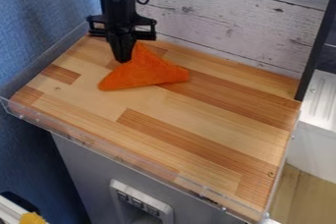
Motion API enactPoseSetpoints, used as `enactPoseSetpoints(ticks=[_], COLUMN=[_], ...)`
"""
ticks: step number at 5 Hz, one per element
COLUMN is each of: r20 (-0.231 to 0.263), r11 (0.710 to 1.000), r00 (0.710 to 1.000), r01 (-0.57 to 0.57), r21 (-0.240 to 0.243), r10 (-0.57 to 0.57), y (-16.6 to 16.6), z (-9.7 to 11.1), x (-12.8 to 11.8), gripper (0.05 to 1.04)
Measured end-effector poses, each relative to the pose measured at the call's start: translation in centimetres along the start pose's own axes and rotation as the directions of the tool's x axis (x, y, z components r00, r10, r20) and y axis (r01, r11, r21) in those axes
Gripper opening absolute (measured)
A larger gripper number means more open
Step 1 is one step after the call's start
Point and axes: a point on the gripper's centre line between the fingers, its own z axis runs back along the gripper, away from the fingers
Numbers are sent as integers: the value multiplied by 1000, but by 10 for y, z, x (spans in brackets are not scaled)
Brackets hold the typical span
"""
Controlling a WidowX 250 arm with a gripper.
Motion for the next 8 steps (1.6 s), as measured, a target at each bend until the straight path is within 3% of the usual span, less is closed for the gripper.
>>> enactPoseSetpoints(ticks=[3,5,8], r20=[-1,-9,35], r11=[1000,999,992], r00=[1000,1000,992], r01=[-12,-7,124], r21=[-19,-37,-30], r10=[12,7,-123], y=[-7,-9,-23], z=[-18,-29,-31], x=[2,-12,-17], gripper=[62,62,59])
